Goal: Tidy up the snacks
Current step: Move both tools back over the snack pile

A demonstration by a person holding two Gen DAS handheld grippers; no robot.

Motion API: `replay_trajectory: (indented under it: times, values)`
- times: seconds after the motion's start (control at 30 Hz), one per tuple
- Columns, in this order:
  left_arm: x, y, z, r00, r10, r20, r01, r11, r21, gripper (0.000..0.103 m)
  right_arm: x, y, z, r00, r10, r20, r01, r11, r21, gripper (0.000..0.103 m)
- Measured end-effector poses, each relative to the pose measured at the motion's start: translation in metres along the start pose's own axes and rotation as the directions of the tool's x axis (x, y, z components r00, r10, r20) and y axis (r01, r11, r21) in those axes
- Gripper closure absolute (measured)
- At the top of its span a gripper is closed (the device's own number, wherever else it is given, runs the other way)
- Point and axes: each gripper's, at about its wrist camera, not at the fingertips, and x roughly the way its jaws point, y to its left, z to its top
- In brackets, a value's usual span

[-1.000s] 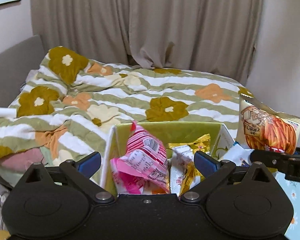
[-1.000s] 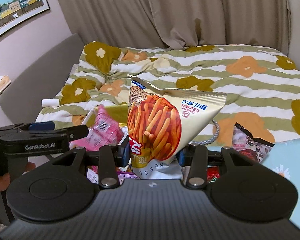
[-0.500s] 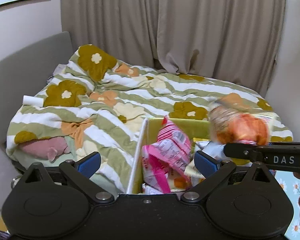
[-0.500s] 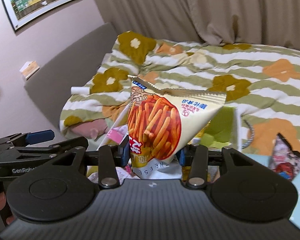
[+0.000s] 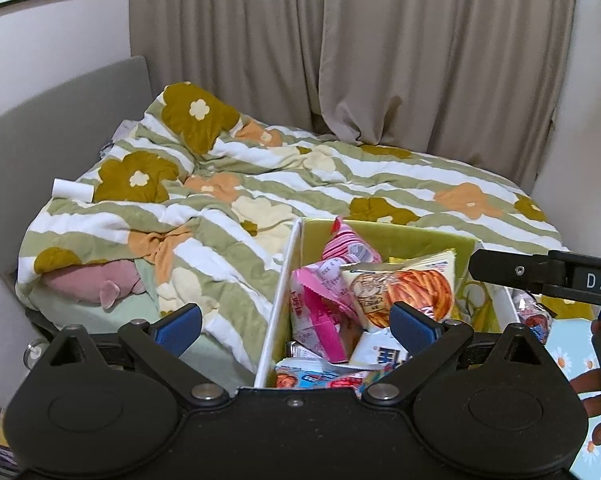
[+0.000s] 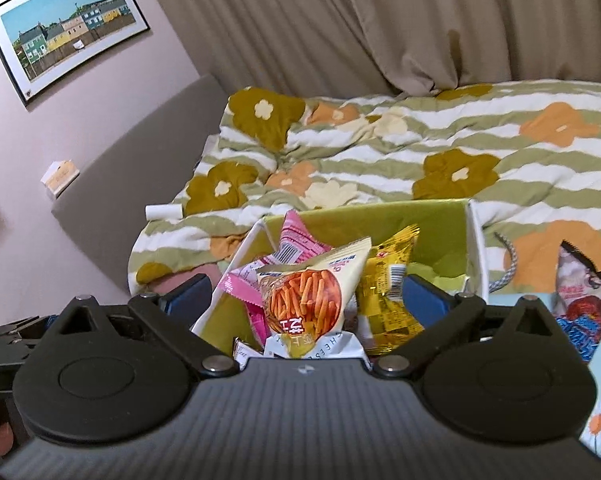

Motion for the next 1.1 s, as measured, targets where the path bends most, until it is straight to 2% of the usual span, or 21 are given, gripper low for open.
replay_trajectory:
  times: [0.37,0.63,0.9,1.03,1.1]
  values:
    - [-0.030,-0.020,-0.001,0.994,-0.079,0.079,0.074,0.996,0.054,0.001,-0.053,-0.002,-0.003,0.992,-0.062,0.108,0.063,0.998,-0.005,0.000]
    - [-0.039,-0.050,-0.005,0.975,-0.200,0.097,0.188,0.975,0.119,0.001,-0.110,-0.020,-0.016,0.967,-0.192,0.169,0.189,0.981,0.036,0.000]
    - [-0.047,-0.099,-0.010,0.963,-0.248,0.101,0.230,0.959,0.163,0.000,-0.156,-0.068,-0.022,0.938,-0.281,0.204,0.262,0.958,0.116,0.000]
    - [-0.049,-0.135,-0.014,0.965,-0.236,0.110,0.214,0.960,0.180,0.000,-0.170,-0.100,-0.019,0.931,-0.301,0.209,0.281,0.952,0.122,0.000]
    - [-0.048,-0.151,-0.017,0.969,-0.223,0.104,0.203,0.964,0.170,0.000,-0.174,-0.118,-0.016,0.934,-0.299,0.197,0.279,0.953,0.123,0.000]
